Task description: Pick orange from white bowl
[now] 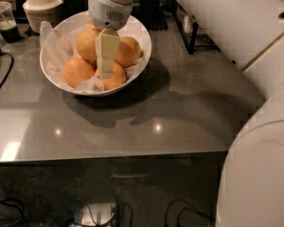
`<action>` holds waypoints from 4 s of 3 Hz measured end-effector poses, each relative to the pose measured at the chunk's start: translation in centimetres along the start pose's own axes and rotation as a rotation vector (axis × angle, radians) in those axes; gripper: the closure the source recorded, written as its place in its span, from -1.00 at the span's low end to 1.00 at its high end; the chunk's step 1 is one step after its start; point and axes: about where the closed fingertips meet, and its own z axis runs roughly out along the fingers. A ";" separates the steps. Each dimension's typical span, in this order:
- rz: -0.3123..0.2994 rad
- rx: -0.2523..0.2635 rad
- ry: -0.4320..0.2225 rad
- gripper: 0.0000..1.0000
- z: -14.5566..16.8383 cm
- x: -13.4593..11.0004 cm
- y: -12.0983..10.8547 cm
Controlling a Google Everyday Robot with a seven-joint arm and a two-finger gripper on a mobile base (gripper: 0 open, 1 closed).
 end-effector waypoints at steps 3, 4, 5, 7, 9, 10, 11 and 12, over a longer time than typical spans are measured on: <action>-0.044 0.034 -0.023 -1.00 0.4 -0.5 -2.7; -0.094 0.048 -0.025 -1.00 0.3 -1.6 -4.9; -0.097 0.060 -0.032 -1.00 -0.1 -1.8 -5.3; -0.050 0.060 -0.111 -1.00 1.9 -0.7 -4.9; -0.043 0.087 -0.205 -1.00 3.2 -0.2 -6.1; -0.043 0.087 -0.205 -0.63 3.2 -0.2 -6.1; -0.043 0.087 -0.205 -0.17 3.2 -0.2 -6.1; -0.043 0.087 -0.205 0.30 3.2 -0.2 -6.1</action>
Offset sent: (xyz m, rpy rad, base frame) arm 0.0113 0.0044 0.0013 0.0459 -0.0111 0.0018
